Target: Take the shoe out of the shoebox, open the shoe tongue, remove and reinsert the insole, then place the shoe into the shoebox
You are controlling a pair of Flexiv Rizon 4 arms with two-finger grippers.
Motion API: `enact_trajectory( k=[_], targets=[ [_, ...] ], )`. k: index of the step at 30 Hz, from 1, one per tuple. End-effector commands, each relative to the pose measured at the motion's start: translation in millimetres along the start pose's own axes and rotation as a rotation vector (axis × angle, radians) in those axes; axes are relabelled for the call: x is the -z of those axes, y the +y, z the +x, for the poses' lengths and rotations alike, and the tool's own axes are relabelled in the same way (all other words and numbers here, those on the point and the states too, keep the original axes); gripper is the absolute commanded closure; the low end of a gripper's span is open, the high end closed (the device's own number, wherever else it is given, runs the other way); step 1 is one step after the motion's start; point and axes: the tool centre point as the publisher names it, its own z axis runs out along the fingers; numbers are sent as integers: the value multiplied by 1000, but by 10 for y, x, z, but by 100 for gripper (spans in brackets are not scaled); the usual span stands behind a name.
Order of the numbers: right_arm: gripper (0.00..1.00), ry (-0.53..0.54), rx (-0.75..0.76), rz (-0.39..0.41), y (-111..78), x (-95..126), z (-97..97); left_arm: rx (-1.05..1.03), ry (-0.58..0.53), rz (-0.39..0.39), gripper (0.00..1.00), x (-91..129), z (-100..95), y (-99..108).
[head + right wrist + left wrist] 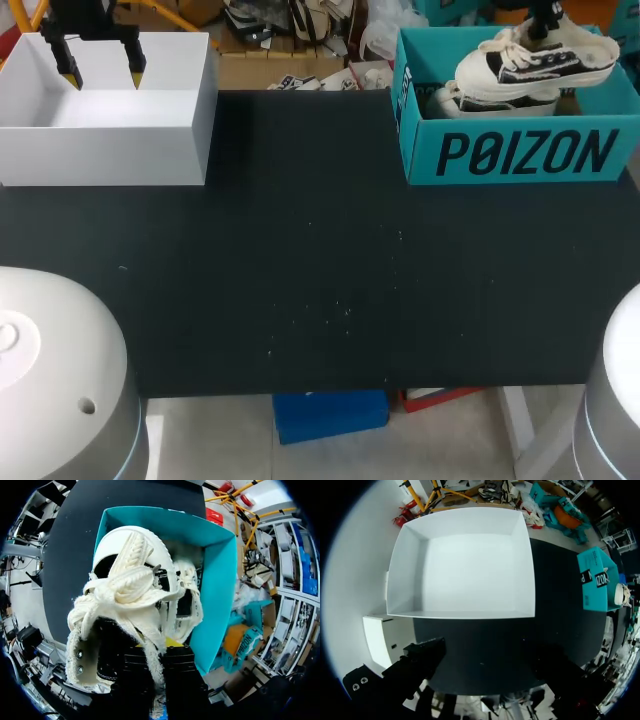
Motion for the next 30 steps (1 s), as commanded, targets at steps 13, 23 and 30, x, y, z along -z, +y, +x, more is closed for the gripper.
enact_trajectory(
  k=[13, 23, 30],
  targets=[
    [100, -75, -113, 36, 1566, 1278, 1337, 1, -2, -1, 0, 5, 6, 5],
    [100, -40, -132, -36, 2609, 934, 2037, 1, -2, -1, 0, 5, 6, 5],
    [100, -25, -131, -46, 3073, 586, 2275, 1, -2, -1, 0, 5, 6, 5]
  ],
)
